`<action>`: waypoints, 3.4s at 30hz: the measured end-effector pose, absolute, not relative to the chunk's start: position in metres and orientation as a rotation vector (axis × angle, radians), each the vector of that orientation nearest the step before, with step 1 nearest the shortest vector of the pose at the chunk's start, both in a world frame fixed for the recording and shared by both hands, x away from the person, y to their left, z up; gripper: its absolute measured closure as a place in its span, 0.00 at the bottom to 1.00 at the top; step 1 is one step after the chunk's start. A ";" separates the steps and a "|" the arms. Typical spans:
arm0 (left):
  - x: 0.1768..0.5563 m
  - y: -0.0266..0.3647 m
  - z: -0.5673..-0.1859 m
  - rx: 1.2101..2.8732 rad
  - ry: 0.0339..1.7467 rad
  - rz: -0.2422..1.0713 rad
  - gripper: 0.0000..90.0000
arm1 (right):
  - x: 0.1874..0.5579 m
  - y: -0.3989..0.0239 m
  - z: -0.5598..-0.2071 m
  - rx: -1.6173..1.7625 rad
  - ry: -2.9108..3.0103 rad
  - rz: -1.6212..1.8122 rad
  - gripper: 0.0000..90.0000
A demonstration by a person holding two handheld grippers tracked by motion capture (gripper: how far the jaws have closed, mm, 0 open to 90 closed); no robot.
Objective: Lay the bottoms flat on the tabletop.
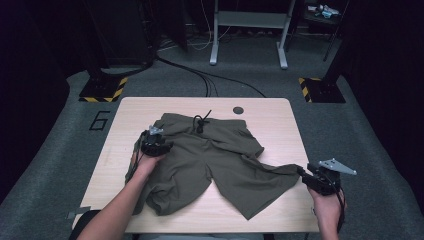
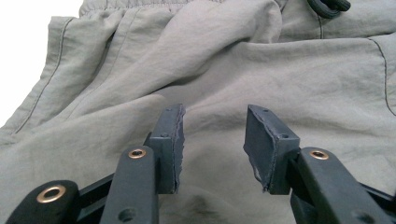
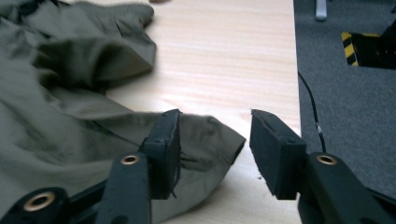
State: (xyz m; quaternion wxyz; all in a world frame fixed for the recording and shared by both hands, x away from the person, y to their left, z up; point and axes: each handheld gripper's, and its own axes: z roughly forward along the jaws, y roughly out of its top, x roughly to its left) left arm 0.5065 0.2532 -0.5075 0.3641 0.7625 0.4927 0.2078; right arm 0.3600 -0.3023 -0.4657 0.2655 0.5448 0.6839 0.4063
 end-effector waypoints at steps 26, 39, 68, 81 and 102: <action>0.472 0.246 -0.516 2.022 1.227 0.488 0.62 | 0.420 -0.138 -0.464 1.149 2.122 1.230 0.85; 0.477 0.246 -0.522 1.984 1.253 0.511 0.68 | 0.465 -0.121 -0.522 1.207 2.185 1.007 0.68; 0.549 0.246 -0.521 1.957 1.291 0.515 0.61 | 0.553 -0.111 -0.525 1.243 2.143 0.992 0.54; 0.496 0.253 -0.489 1.935 1.211 0.530 0.59 | 0.487 -0.129 -0.494 1.135 2.158 1.073 0.67; 0.452 0.306 -0.502 1.990 1.225 0.542 0.54 | 0.423 -0.037 -0.504 1.018 2.340 1.261 0.63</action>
